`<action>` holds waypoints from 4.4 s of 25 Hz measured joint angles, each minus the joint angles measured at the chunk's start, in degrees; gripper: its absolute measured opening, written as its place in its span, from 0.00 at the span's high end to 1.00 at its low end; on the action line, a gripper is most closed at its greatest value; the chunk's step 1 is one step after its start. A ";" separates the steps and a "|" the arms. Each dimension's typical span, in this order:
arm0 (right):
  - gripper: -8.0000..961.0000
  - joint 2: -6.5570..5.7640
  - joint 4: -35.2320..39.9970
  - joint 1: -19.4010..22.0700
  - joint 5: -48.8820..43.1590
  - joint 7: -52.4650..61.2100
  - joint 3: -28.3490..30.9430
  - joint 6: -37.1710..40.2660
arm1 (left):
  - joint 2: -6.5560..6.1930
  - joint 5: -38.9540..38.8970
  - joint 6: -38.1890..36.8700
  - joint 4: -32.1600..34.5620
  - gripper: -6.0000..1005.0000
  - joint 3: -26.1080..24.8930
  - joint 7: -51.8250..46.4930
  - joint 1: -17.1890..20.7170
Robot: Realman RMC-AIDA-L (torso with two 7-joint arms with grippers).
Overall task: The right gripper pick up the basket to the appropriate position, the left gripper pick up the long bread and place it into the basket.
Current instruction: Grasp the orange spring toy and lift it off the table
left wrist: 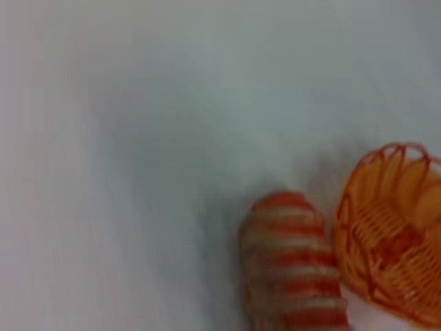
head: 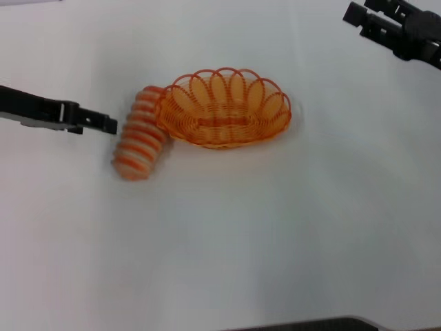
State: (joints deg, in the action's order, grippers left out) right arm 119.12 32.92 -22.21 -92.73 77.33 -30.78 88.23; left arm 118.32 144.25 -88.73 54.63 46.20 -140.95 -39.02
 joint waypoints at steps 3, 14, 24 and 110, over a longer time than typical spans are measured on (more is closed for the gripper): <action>0.15 -0.21 -1.65 0.41 -0.13 -2.18 -0.05 1.00 | 0.74 2.30 0.53 0.17 0.19 3.49 -0.94 -1.51; 0.15 -0.48 -2.36 1.23 -17.08 -6.09 -0.49 0.93 | 3.86 6.95 1.57 4.97 0.19 7.12 -1.23 -2.65; 0.15 -1.39 -1.59 2.30 -24.89 -12.38 -0.44 1.43 | 3.96 6.77 1.07 5.12 0.19 7.21 -0.48 -2.97; 0.16 -1.54 -0.93 0.50 -26.27 -9.21 -0.39 0.76 | 5.78 9.47 10.15 3.81 0.41 24.33 -7.41 -2.40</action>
State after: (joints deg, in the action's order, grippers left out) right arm 117.58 31.99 -21.71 -119.00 68.12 -31.17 88.99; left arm 124.10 153.71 -78.58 58.44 70.52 -148.37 -41.42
